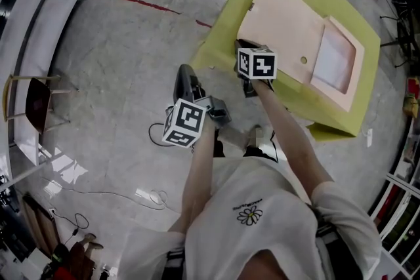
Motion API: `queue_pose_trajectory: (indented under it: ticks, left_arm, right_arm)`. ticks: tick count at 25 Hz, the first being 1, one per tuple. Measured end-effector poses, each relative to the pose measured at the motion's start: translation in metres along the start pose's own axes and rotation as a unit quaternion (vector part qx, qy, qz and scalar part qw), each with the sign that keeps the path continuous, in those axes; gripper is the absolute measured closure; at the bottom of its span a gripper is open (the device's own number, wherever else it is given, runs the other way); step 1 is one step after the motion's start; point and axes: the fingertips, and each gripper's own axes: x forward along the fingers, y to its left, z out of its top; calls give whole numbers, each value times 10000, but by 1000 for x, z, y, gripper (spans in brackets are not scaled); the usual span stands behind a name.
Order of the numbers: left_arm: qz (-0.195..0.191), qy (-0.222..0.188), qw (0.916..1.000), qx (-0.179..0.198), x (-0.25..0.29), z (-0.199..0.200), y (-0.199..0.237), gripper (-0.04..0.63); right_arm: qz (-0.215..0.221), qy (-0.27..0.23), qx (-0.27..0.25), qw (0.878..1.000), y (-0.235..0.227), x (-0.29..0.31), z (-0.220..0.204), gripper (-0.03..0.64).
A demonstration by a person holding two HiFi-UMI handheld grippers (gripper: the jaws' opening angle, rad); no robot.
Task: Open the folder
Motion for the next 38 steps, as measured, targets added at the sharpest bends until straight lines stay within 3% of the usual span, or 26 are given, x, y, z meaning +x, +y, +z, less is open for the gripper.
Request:
queue_pose_trajectory:
  ticks: [12, 13, 16, 21, 26, 33, 38]
  left_arm:
    - [77, 162, 9998, -58, -1, -7, 13, 580]
    - [82, 173, 9998, -60, -1, -8, 13, 580]
    - [70, 195, 9998, -26, -1, -10, 11, 580]
    - [-41, 217, 9998, 10, -2, -10, 4, 580]
    - [-168, 174, 9996, 146, -6, -2, -8, 580]
    - [-407, 239, 9981, 385, -6, 3, -28, 580]
    - [-857, 382, 9939, 571, -8, -15, -69, 580]
  right_arm:
    - [494, 454, 167, 9976, 1, 15, -11, 573]
    - [543, 542, 254, 9967, 1, 16, -12, 607]
    - [669, 652, 483, 9945, 0, 18, -12, 606]
    - [594, 586, 392, 9957, 2, 17, -12, 606]
    - [664, 259, 571, 9958, 2, 4, 0, 606]
    - [430, -481, -375, 9972, 9, -45, 49, 606]
    - [240, -1161, -541, 9915, -9, -101, 83, 606]
